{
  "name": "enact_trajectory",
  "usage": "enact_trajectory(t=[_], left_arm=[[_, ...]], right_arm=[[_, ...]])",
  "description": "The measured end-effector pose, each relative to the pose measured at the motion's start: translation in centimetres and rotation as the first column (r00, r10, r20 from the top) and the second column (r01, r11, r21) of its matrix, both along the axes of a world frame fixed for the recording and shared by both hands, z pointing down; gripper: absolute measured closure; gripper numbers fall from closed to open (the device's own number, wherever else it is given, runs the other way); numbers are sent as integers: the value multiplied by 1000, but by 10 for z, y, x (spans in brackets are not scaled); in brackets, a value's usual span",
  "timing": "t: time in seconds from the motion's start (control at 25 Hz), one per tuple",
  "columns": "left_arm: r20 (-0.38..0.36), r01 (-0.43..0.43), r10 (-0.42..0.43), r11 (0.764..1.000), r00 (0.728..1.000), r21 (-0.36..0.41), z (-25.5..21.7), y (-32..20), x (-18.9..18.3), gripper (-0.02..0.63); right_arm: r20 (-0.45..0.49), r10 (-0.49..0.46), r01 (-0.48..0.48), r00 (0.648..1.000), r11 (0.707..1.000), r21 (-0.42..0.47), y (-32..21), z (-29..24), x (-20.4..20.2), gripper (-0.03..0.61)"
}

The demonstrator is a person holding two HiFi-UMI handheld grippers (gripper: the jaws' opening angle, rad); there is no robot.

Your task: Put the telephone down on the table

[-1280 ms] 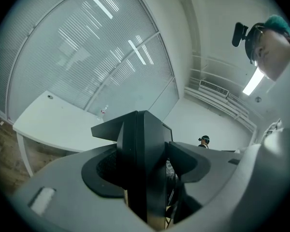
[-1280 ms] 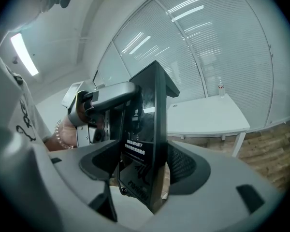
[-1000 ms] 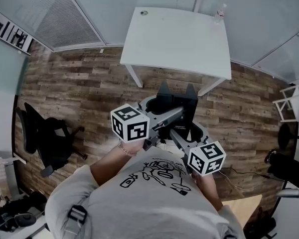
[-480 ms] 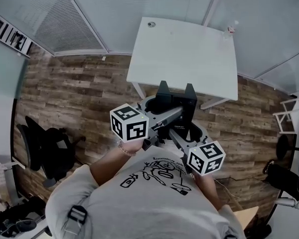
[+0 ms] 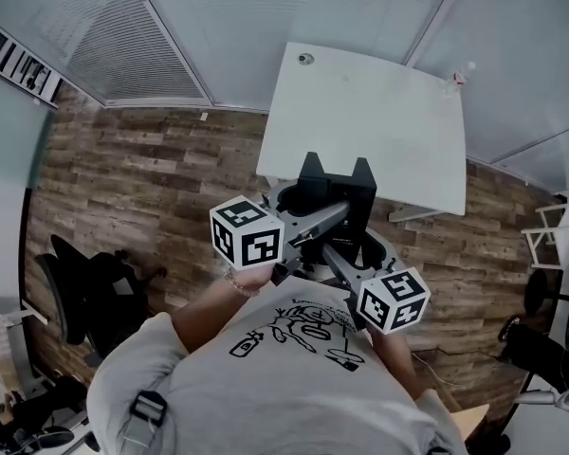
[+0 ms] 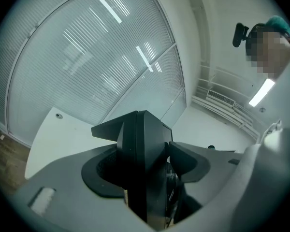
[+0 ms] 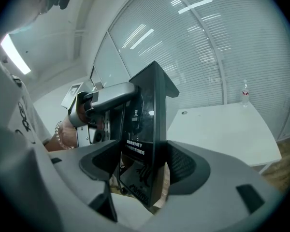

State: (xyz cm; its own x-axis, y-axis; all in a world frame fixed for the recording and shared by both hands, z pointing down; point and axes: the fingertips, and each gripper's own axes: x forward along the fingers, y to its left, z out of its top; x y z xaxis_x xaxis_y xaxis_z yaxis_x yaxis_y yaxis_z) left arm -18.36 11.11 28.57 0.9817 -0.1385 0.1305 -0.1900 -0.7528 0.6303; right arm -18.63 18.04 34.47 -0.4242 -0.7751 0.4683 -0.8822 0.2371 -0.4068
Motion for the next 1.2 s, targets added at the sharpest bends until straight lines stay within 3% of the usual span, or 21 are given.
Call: enact_trajectory(t=[0.2,0.4,0.72,0.92,1.2], left_arm=[[-7,8,-8,1000,1000,-17,4,-26,-15,330],[-6,16,-16,1000,1000,-5,0,-9,0,330],[-2,64,-64,998,998,-27,11,-69,-2,330],[1,92,-92,995,996,-31,15,-88,24,330],[5,104,-103,994,995,-45,18,-116,90,330]], right_arm=[[-5,-6,6,1000,1000,-13,-25,3,-14,298],[-2,-12,12,1000,1000,0,-9,-1,1,298],[4,-58,58,998,998,-16,-68,9,3,298],[8,-85,85,996,996,-13,-86,12,31,299],[13,-97,97,995,995,-25,-114,14,97,298]])
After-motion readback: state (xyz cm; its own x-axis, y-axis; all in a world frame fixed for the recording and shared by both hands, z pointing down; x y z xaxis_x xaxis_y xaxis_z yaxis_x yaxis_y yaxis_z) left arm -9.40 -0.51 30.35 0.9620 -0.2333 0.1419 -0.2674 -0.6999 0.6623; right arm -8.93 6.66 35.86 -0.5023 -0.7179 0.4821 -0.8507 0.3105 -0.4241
